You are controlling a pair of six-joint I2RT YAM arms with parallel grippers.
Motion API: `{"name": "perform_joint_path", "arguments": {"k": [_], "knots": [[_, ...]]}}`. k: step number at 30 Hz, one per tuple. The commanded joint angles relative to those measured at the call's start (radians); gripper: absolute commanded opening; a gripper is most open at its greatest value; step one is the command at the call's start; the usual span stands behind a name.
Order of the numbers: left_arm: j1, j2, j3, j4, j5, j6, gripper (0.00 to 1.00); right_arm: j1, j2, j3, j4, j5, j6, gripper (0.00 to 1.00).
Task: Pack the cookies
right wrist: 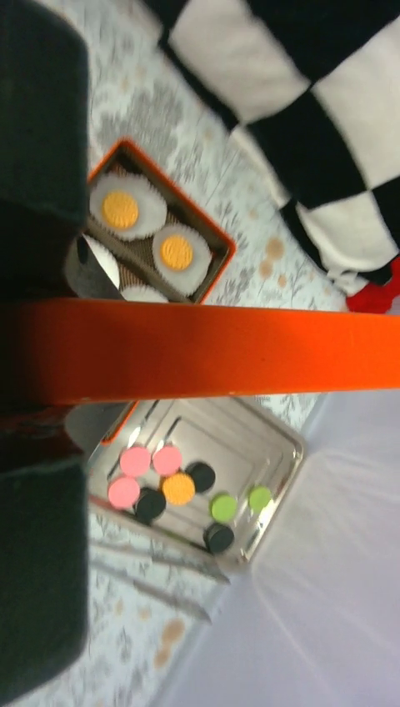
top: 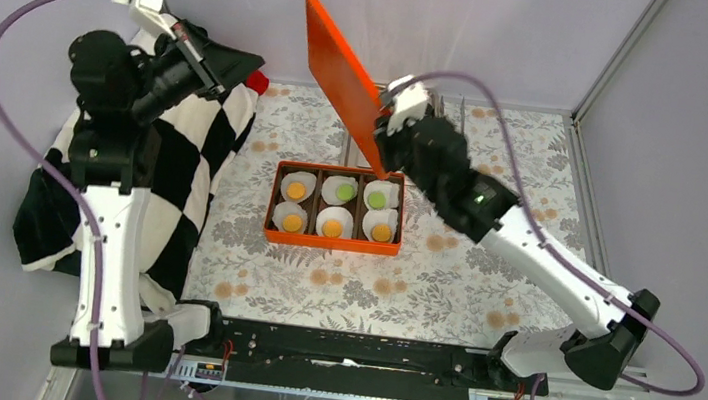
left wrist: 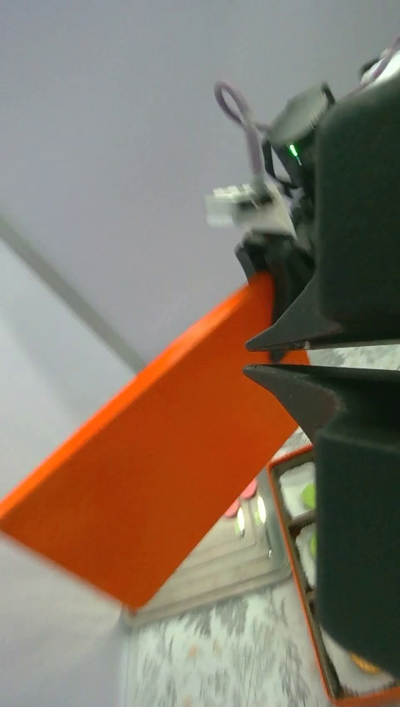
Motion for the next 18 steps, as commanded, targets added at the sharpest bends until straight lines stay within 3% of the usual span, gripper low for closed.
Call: {"name": "perform_joint_path", "arguments": {"k": [1, 6, 10, 15, 18], "knots": [[0.005, -0.02, -0.137, -0.045, -0.321, 0.105, 0.09, -0.165, 0.009, 0.2, -0.322, -0.513, 0.335, 0.0], [0.004, -0.043, -0.236, -0.032, -0.429, 0.131, 0.03, -0.404, 0.054, 0.168, -0.214, -1.089, 0.61, 0.01], [0.003, -0.06, -0.291, -0.017, -0.463, 0.144, 0.01, -0.553, 0.161, 0.071, 0.085, -1.477, 0.868, 0.03], [0.003, -0.073, -0.362, 0.012, -0.478, 0.148, 0.0, -0.61, 0.297, -0.093, 0.698, -1.64, 1.307, 0.03], [0.004, -0.071, -0.398, 0.02, -0.487, 0.154, 0.0, -0.61, 0.397, -0.139, 0.939, -1.656, 1.495, 0.03]]}}
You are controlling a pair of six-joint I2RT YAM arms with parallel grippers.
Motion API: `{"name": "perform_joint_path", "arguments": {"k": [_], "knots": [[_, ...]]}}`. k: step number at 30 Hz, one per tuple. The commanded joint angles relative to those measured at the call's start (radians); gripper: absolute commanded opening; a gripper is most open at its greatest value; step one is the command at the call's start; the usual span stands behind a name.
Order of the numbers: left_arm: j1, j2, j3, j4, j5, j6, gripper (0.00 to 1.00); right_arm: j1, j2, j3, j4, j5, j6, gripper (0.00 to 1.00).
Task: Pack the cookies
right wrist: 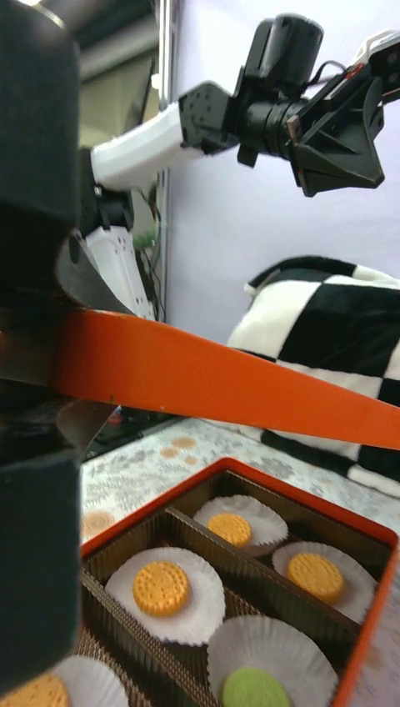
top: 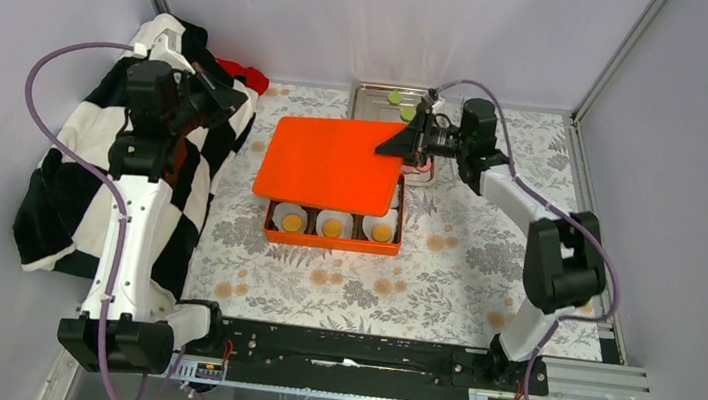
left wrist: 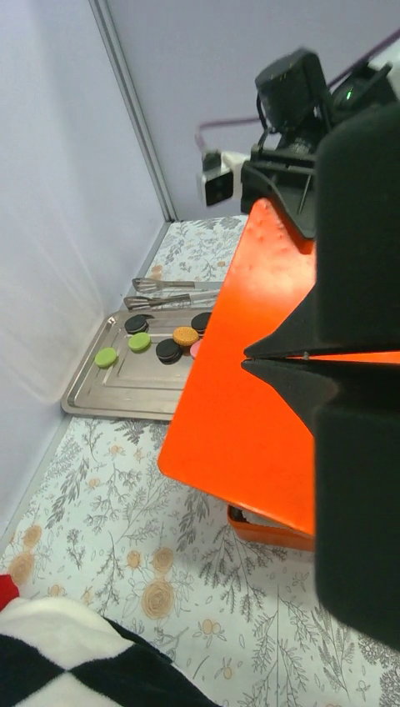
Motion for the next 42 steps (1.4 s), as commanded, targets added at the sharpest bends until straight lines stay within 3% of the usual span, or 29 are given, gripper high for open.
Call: {"name": "perform_joint_path", "arguments": {"k": [1, 5, 18, 23, 32, 42], "knots": [[0.003, -0.014, -0.058, 0.055, -0.046, 0.034, 0.0, 0.006, 0.094, -0.039, 0.607, -0.216, 0.443, 0.03], [0.003, -0.017, -0.13, 0.076, -0.04, 0.029, 0.0, 0.004, 0.187, -0.058, 0.671, -0.205, 0.47, 0.01], [0.003, -0.027, -0.351, 0.155, -0.047, 0.0, 0.0, 0.001, 0.336, 0.033, 0.031, -0.105, -0.083, 0.0], [0.003, -0.024, -0.4, 0.162, -0.053, 0.005, 0.0, -0.01, 0.322, 0.004, -0.022, -0.085, -0.132, 0.0], [0.0, -0.021, -0.456, 0.17, -0.045, -0.004, 0.0, -0.033, 0.314, 0.032, -0.39, -0.1, -0.402, 0.0], [-0.082, -0.014, -0.529, 0.241, -0.071, -0.038, 0.0, -0.095, 0.327, 0.031, -0.515, -0.013, -0.494, 0.0]]}}
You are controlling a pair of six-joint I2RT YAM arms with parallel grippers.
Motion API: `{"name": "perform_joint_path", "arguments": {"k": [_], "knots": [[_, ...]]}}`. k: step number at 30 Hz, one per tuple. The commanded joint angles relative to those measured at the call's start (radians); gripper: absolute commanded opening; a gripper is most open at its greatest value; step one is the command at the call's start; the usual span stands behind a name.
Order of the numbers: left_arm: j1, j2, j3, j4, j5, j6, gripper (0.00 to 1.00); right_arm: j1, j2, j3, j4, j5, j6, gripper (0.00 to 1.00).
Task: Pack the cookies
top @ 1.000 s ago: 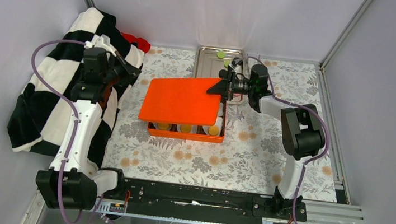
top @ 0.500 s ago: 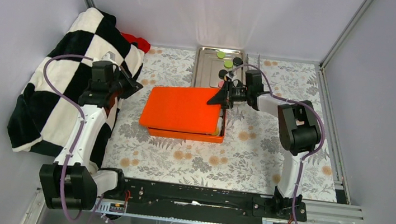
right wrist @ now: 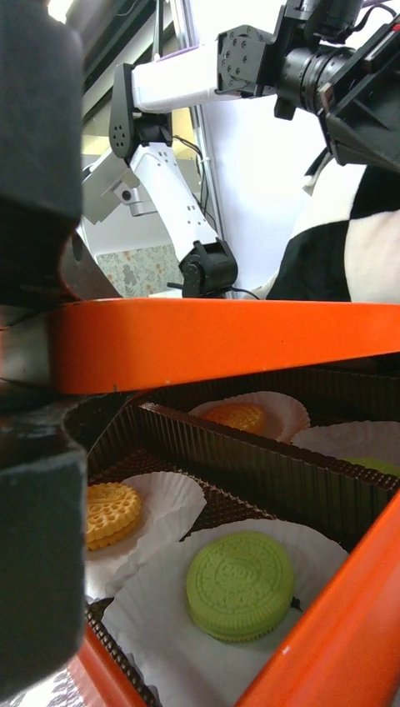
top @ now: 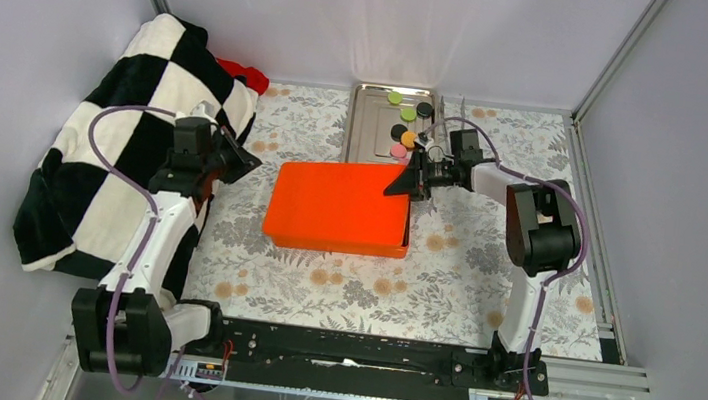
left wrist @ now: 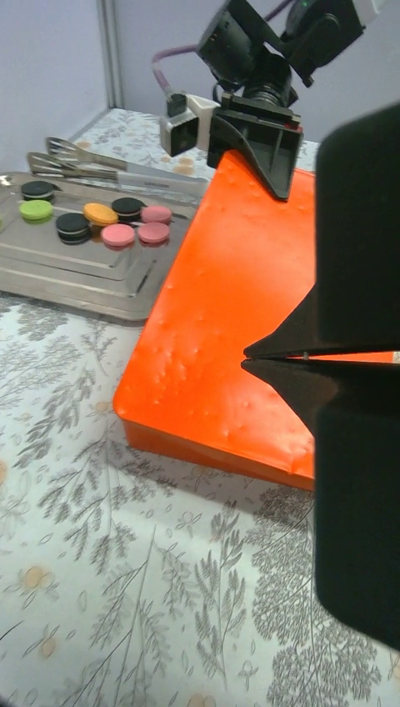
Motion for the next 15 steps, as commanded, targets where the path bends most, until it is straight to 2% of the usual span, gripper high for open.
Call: {"name": "perform_joint_path", "arguments": {"k": [1, 8, 13, 15], "knots": [[-0.09, 0.007, -0.07, 0.112, -0.05, -0.032, 0.0, -0.032, -0.006, 0.015, -0.19, 0.143, -0.077, 0.0], [-0.371, 0.064, -0.23, 0.37, -0.182, -0.106, 0.0, -0.047, -0.006, 0.028, -0.215, 0.183, -0.1, 0.06], [-0.449, 0.149, -0.264, 0.425, -0.206, -0.127, 0.0, -0.058, -0.026, 0.035, -0.216, 0.225, -0.096, 0.11], [-0.464, 0.166, -0.292, 0.461, -0.202, -0.141, 0.0, -0.065, -0.039, 0.034, -0.212, 0.246, -0.088, 0.18]]}}
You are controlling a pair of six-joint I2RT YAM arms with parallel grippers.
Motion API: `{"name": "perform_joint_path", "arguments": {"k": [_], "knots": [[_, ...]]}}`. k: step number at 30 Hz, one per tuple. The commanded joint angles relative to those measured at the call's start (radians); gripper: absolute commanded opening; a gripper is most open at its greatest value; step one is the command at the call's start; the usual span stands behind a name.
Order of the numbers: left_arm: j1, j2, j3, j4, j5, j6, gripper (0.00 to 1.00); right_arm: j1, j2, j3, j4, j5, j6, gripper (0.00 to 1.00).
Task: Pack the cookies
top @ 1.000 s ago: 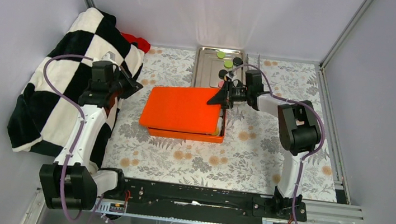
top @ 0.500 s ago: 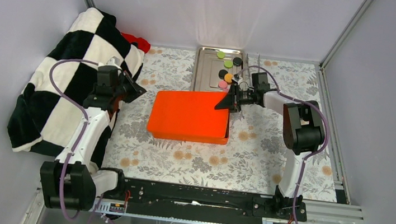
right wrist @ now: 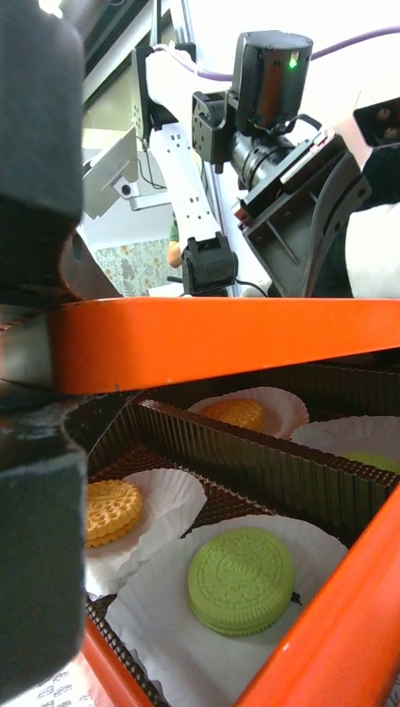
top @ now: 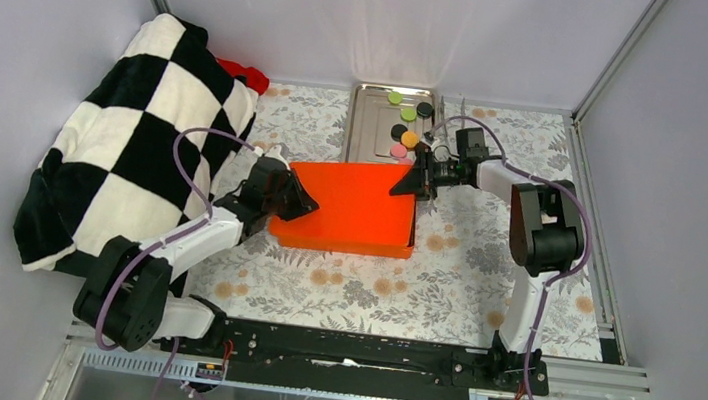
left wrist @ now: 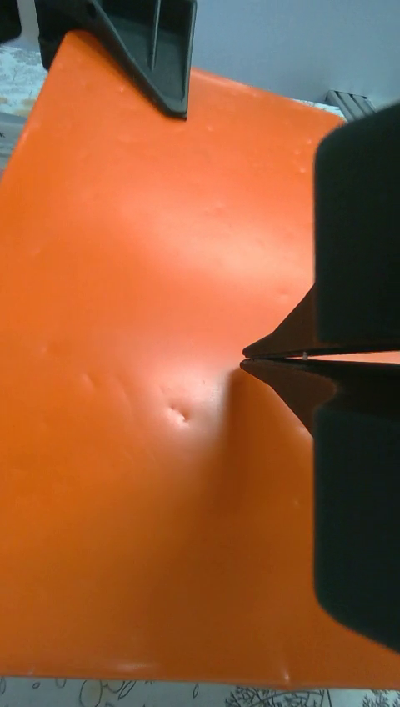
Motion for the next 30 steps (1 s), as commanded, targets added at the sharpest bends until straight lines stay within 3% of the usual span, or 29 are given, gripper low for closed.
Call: {"name": "perform_joint_path", "arguments": {"k": [1, 9, 15, 22, 25, 27, 29, 30], "knots": [[-0.035, 0.034, -0.056, 0.162, -0.052, -0.042, 0.0, -0.035, -0.044, 0.01, -0.097, 0.252, 0.009, 0.22], [-0.072, 0.103, -0.074, 0.211, -0.054, -0.055, 0.0, -0.065, -0.138, -0.009, -0.068, 0.348, 0.062, 0.56], [-0.096, 0.159, -0.059, 0.233, -0.047, -0.062, 0.0, -0.069, -0.258, 0.005, -0.125, 0.49, 0.057, 0.67], [-0.116, 0.227, -0.007, 0.246, -0.019, -0.072, 0.0, -0.069, -0.376, 0.015, -0.242, 0.701, 0.017, 0.69], [-0.116, 0.143, 0.055, 0.115, -0.062, -0.1, 0.0, -0.069, -0.398, -0.023, -0.248, 0.803, 0.007, 0.62], [-0.109, 0.046, 0.136, -0.047, -0.13, -0.112, 0.0, -0.069, -0.387, -0.032, -0.274, 0.873, -0.015, 0.42], [-0.087, -0.043, 0.234, -0.233, -0.226, -0.105, 0.0, -0.069, -0.368, -0.039, -0.301, 0.924, -0.035, 0.13], [-0.07, -0.076, 0.287, -0.329, -0.254, -0.088, 0.0, -0.069, -0.359, -0.049, -0.299, 0.937, -0.041, 0.05]]}}
